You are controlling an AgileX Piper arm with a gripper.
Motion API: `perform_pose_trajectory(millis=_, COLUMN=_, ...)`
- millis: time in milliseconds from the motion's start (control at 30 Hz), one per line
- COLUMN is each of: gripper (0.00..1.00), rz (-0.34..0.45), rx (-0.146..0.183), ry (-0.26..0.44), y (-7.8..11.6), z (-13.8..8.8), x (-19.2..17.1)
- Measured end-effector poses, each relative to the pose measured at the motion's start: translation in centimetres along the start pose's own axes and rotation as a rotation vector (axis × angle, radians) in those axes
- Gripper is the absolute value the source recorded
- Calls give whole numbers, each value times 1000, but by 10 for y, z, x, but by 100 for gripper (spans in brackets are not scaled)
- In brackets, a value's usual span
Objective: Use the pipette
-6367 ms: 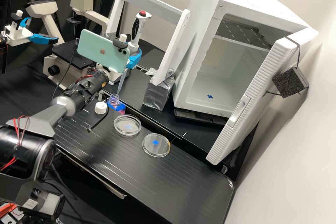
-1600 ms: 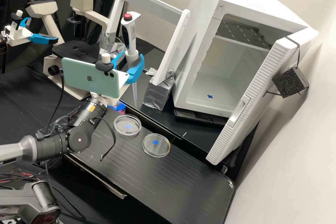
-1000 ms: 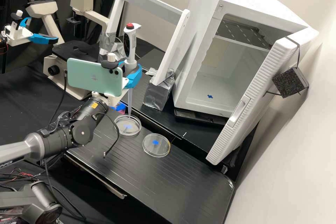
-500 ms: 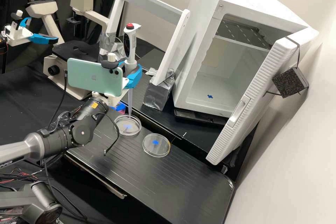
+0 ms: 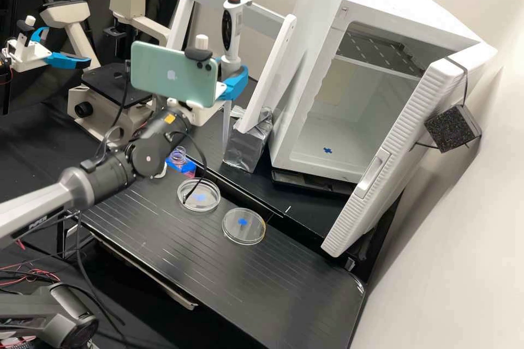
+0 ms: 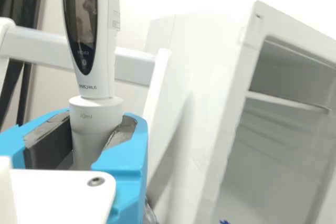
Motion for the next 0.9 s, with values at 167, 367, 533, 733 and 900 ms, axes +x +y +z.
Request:
perform_pose_trajectory(millis=167, gripper=0, rz=-6, rx=6, ry=34, y=8, z=-11, x=26)
perform_pose_trajectory(millis=367, gripper=0, rz=30, rx=32, ry=66, y=17, z=-11, x=40)
perform_pose_trajectory(millis=533, gripper=0, rz=10, rx=59, ry=151, y=17, z=-35, x=57)
perform_pose_trajectory(millis=733, gripper=0, rz=-28, rx=91, ry=239, y=10, z=-62, x=58)
perform_pose_trajectory(millis=900, gripper=0, rz=-64, rx=82, ry=238, y=1, z=-76, x=66)
